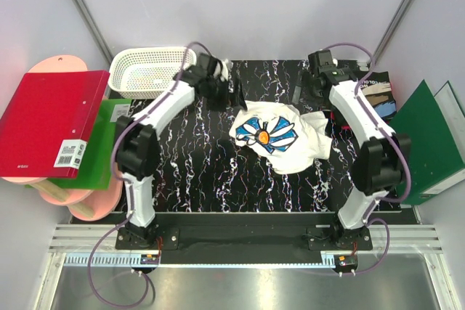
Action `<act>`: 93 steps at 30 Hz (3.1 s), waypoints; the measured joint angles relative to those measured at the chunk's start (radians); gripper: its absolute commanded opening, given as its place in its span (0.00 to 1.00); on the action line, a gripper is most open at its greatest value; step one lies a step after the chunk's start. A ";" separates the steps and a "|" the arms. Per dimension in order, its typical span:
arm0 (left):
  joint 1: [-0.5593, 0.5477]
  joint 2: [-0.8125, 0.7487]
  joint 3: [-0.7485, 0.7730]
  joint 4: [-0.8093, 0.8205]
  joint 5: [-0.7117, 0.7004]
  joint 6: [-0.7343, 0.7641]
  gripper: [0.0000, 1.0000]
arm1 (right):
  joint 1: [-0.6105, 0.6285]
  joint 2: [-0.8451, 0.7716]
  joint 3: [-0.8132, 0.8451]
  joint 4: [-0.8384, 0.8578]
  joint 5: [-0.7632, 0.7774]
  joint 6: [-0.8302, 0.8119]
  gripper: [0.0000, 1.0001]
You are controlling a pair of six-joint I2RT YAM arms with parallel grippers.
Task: Fold and stack the t-shirts
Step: Flatten out the tshirt
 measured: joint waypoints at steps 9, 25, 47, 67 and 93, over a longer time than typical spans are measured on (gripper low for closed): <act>-0.040 0.126 -0.104 -0.061 0.065 0.012 0.99 | -0.006 0.262 0.080 -0.022 -0.200 -0.008 0.90; -0.039 0.124 -0.104 -0.110 0.064 0.052 0.99 | -0.005 0.313 0.201 -0.032 -0.486 -0.020 0.33; -0.039 0.150 -0.092 -0.161 0.056 0.099 0.99 | 0.021 0.304 0.197 -0.096 -0.446 -0.047 0.73; 0.022 0.110 -0.147 -0.188 0.004 0.127 0.99 | 0.061 0.291 0.564 -0.131 -0.093 -0.016 0.00; 0.113 0.055 -0.134 -0.233 -0.090 0.131 0.99 | 0.222 0.147 0.475 -0.104 -0.231 -0.064 0.00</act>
